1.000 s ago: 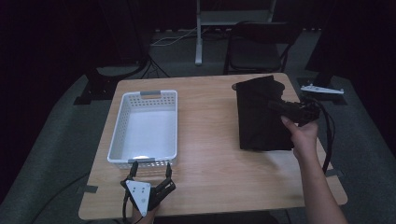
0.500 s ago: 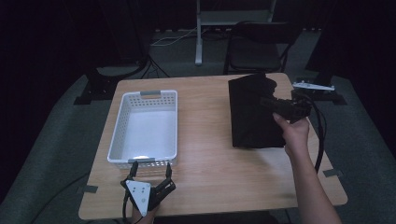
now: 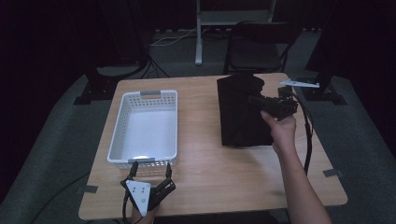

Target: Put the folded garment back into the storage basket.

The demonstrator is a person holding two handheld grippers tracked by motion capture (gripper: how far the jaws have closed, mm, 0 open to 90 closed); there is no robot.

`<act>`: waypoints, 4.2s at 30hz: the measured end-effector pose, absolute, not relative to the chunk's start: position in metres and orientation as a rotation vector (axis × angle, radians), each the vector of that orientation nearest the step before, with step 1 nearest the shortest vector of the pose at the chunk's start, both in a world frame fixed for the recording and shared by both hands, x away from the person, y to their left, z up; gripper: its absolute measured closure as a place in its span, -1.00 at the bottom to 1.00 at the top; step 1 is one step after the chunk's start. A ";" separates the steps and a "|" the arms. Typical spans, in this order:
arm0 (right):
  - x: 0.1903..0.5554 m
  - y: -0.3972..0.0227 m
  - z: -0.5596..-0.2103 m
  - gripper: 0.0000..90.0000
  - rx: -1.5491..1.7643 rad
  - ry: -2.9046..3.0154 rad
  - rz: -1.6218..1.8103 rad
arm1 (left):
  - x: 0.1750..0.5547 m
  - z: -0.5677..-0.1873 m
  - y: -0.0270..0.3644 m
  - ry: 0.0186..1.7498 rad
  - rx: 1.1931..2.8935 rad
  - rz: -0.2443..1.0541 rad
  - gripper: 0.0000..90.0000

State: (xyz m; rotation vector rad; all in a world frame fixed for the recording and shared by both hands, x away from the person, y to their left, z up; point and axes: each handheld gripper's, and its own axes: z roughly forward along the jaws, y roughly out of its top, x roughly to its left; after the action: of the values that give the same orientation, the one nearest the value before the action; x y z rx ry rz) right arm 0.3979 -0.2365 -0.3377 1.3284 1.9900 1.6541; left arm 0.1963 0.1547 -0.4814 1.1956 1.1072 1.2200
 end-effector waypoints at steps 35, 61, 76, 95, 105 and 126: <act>0.411 -0.147 -0.312 0.55 1.195 2.090 1.773 | 0.196 -0.482 0.155 1.099 1.197 1.216 -0.94; 0.413 -0.085 -0.293 0.55 1.092 2.172 1.868 | 0.196 -0.482 0.155 1.092 1.198 1.210 -0.94; 0.418 -0.051 -0.288 0.55 1.057 2.218 1.923 | 0.196 -0.482 0.155 1.091 1.196 1.209 -0.94; 0.425 -0.006 -0.299 0.55 1.041 2.294 1.926 | 0.195 -0.482 0.155 1.090 1.195 1.211 -0.94; 0.429 0.016 -0.311 0.55 1.065 2.288 1.974 | 0.195 -0.482 0.156 1.081 1.201 1.203 -0.94; 0.435 0.053 -0.333 0.55 1.131 2.293 2.029 | 0.195 -0.482 0.156 1.074 1.204 1.198 -0.94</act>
State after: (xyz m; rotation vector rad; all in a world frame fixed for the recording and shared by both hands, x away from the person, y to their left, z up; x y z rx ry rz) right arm 0.4349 0.0534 -0.3335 1.1310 2.2932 2.0294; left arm 0.1949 0.1562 -0.4817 1.2042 1.0744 1.1983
